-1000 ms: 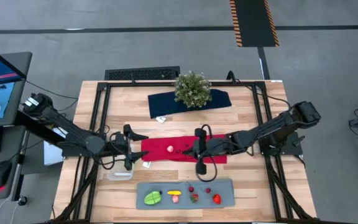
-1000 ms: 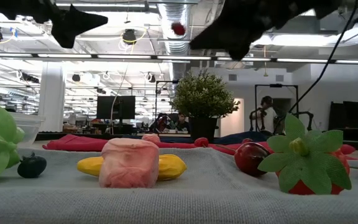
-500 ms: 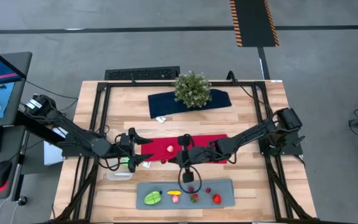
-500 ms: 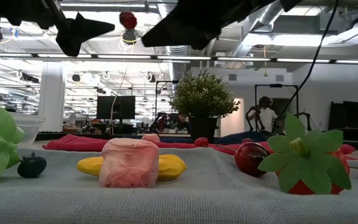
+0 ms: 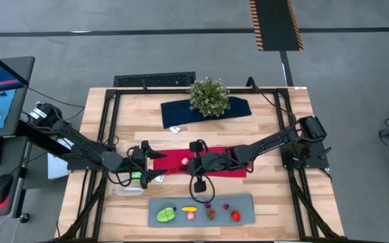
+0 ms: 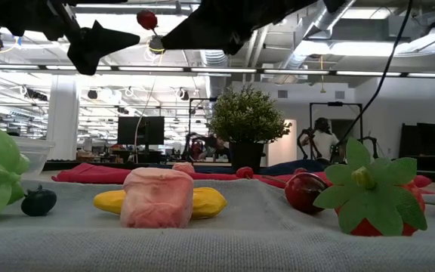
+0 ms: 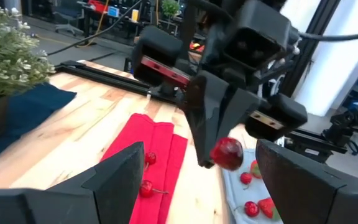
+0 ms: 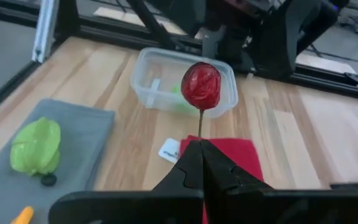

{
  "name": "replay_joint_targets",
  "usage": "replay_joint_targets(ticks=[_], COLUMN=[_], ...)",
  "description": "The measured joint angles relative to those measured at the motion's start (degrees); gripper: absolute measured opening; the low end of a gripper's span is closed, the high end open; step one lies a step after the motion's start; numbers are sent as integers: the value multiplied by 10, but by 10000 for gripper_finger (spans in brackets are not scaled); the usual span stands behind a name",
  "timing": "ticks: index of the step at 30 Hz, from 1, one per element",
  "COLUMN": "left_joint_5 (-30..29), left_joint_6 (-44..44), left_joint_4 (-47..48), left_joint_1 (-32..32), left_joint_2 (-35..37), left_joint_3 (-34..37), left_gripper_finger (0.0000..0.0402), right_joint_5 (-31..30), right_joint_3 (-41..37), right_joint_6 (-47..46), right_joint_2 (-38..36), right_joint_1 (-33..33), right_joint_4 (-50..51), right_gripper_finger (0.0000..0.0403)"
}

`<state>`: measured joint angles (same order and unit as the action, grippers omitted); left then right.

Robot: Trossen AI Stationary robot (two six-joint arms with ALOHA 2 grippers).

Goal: Pick and placing Produce into tupperware

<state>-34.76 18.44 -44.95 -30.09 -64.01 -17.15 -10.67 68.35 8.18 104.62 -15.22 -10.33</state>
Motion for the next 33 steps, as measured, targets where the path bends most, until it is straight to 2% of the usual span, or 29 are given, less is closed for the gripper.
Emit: replay_joint_targets(ticks=[15, 33], left_joint_5=[-1, 0], left_joint_6=[-12, -24], left_joint_4=[-1, -13], left_joint_1=[0, 0], left_joint_2=[0, 0], left_joint_3=[0, 0], left_gripper_finger=[297, 297], right_joint_5=[64, 116], right_joint_3=[37, 39], right_joint_6=[1, -8], right_joint_2=[7, 7], right_joint_1=[24, 39], right_joint_4=[-1, -19], right_gripper_finger=[10, 10])
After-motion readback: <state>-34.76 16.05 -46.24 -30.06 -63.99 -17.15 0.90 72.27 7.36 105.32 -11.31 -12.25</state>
